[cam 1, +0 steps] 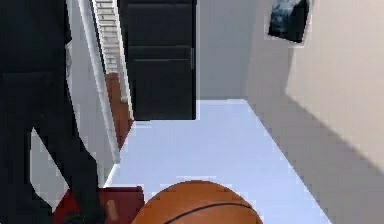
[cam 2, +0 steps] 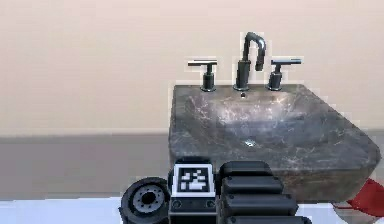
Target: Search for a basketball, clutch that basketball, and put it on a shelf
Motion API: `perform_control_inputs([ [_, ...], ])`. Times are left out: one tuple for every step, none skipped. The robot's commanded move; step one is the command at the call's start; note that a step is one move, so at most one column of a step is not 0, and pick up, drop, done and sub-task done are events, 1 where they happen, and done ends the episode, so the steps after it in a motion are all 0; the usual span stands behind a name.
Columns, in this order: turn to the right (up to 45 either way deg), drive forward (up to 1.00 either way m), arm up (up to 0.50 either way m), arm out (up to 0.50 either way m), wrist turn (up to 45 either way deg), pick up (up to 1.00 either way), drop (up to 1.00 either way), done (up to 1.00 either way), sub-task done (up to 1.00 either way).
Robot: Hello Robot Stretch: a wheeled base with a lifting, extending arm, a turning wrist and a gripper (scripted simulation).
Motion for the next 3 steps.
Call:
perform_control_inputs([
  [-3.0,0.0,0.0,0.0,0.0,0.0,0.0,0.0,0.0],
  [0.0,1.0,0.0,0.0,0.0,0.0,0.0,0.0,0.0],
  [0.0,0.05,0.0,0.0,0.0,0.0,0.0,0.0,0.0],
])
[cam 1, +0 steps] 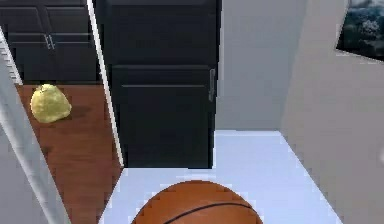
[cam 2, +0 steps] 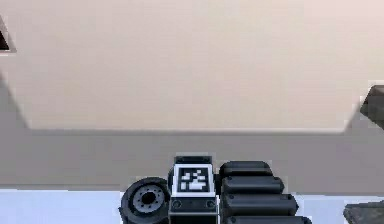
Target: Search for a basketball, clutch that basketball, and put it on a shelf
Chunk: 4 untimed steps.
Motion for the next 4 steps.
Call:
perform_control_inputs([
  [-24.0,0.0,0.0,0.0,0.0,0.0,0.0,0.0,0.0],
  [0.0,1.0,0.0,0.0,0.0,0.0,0.0,0.0,0.0],
  [33.0,0.0,0.0,0.0,0.0,0.0,0.0,0.0,0.0],
  [0.0,0.25,0.0,0.0,0.0,0.0,0.0,0.0,0.0],
])
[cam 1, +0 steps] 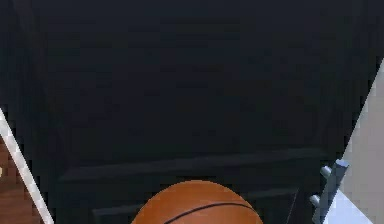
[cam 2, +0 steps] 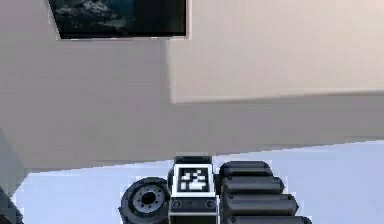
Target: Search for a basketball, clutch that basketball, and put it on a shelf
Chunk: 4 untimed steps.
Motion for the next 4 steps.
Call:
perform_control_inputs([
  [-45.0,0.0,0.0,0.0,0.0,0.0,0.0,0.0,0.0],
  [-45.0,0.0,0.0,0.0,0.0,0.0,0.0,0.0,0.0],
  [-30.0,0.0,0.0,0.0,0.0,0.0,0.0,0.0,0.0],
  [0.0,0.6,0.0,0.0,0.0,0.0,0.0,0.0,0.0],
])
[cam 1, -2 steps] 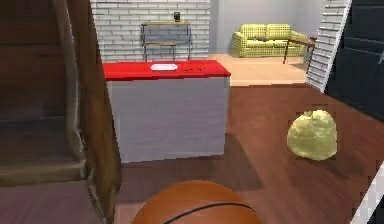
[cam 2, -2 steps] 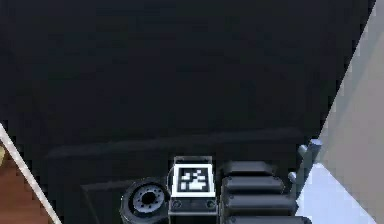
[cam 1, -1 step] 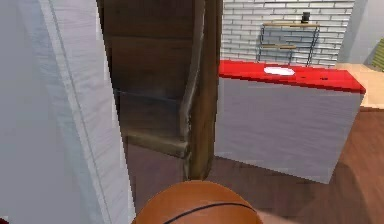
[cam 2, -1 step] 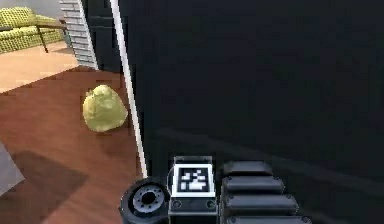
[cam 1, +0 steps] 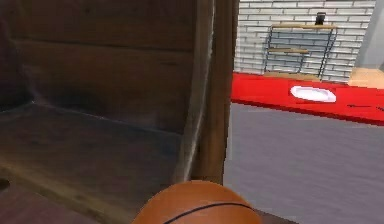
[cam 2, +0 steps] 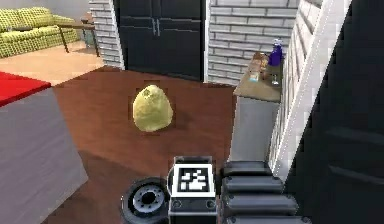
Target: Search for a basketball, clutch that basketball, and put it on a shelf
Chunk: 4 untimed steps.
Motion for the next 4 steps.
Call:
perform_control_inputs([
  [-3.0,0.0,0.0,0.0,0.0,0.0,0.0,0.0,0.0],
  [0.0,0.05,0.0,0.0,0.0,0.0,0.0,0.0,0.0],
  [-45.0,0.0,0.0,0.0,0.0,0.0,0.0,0.0,0.0],
  [-9.0,0.0,0.0,0.0,0.0,0.0,0.0,0.0,0.0],
])
